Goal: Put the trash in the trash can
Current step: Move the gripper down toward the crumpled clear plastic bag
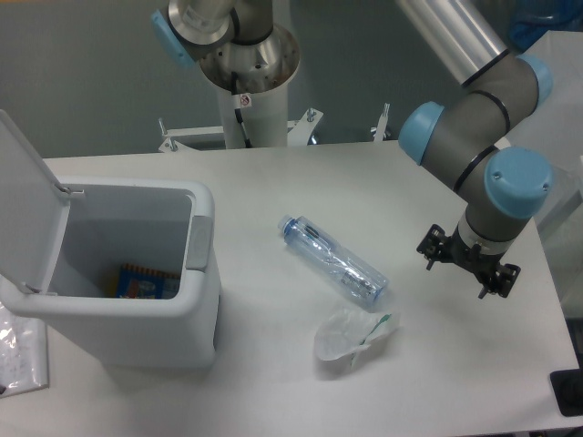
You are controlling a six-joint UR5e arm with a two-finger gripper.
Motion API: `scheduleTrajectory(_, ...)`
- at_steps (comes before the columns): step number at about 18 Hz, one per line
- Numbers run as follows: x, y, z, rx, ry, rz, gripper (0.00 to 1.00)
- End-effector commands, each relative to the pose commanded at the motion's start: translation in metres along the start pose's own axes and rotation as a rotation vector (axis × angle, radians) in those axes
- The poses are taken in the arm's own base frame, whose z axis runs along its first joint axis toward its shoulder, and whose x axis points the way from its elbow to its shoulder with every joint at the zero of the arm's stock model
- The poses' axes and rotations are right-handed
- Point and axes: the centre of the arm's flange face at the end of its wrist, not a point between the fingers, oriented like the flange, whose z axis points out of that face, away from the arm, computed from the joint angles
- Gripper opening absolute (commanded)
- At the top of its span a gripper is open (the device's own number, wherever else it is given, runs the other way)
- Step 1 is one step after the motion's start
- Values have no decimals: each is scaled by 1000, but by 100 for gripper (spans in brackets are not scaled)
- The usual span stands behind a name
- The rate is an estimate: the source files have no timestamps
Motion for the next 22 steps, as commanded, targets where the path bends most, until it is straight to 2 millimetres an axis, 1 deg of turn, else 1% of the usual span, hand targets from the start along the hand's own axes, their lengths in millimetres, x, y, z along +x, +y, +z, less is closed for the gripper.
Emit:
scheduleTrajectory(2, 3, -4, 2, -1, 4, -2, 100)
scheduleTrajectory(3, 6, -10, 2, 3, 7, 3, 100)
scheduleTrajectory(4, 8, -12, 4, 2, 10, 5, 100)
scheduleTrajectory(7, 7, -9, 12, -4, 16, -3, 100)
scheduleTrajectory(10, 8, -13, 12, 5, 2, 2, 100)
scheduleTrajectory(11, 8, -18, 15, 9, -12, 8, 100)
scheduleTrajectory(15, 21, -46, 25, 22, -20, -1, 100)
scheduleTrajectory(17, 30, -63, 27, 22, -16, -15, 100)
scheduleTrajectory(19, 38, -74, 31, 21, -10, -14, 100)
scheduleTrajectory(22, 47, -90, 47, 11, 12, 12, 100)
